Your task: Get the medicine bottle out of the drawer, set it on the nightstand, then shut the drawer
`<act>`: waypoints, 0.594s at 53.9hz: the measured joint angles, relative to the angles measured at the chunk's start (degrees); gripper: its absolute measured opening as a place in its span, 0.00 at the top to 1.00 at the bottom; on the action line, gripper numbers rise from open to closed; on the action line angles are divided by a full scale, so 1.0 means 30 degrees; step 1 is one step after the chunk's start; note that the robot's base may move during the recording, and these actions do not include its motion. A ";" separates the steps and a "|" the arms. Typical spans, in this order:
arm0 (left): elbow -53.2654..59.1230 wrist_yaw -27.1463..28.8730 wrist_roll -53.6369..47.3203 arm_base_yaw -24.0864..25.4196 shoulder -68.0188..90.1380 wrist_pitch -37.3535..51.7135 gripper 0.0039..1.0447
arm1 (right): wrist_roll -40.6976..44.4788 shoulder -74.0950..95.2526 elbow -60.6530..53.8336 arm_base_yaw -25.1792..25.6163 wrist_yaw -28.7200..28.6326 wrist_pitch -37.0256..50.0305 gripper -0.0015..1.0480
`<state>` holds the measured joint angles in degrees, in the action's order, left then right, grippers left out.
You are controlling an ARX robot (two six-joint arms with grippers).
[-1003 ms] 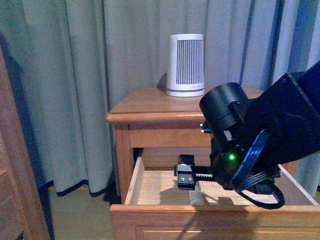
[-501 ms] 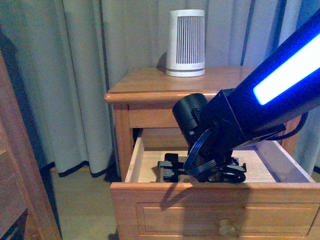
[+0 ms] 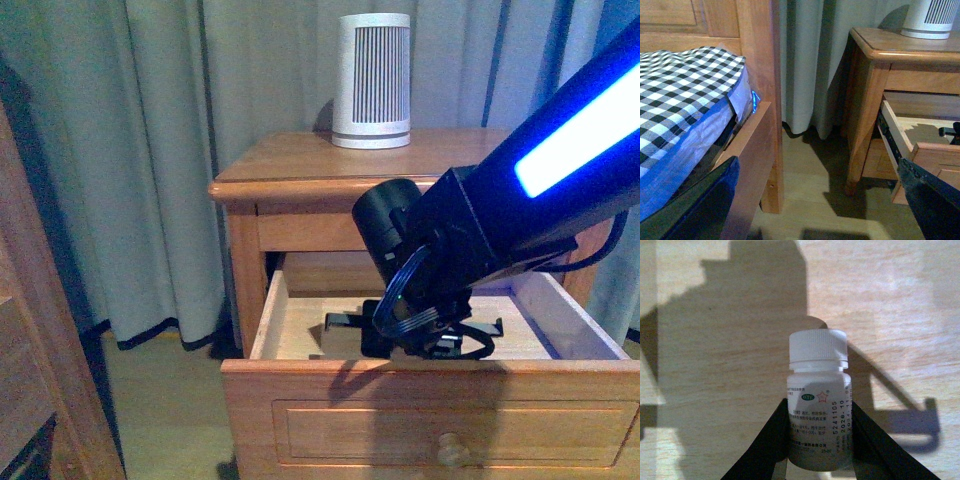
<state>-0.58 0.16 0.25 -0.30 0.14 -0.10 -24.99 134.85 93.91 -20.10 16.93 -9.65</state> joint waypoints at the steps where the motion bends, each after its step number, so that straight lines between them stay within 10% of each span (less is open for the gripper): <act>1: 0.0000 0.0000 0.0000 0.0000 0.0000 0.0000 0.06 | -0.0036 -0.0160 0.0000 0.0044 -0.0015 -0.0007 0.72; 32: 0.0000 0.0000 0.0000 0.0000 0.0000 0.0000 0.06 | -0.2339 -0.6579 0.1581 -0.0248 -0.1668 -0.4830 0.72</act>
<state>-0.58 0.16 0.25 -0.30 0.14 -0.10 -32.01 115.11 98.65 -20.84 11.92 -24.14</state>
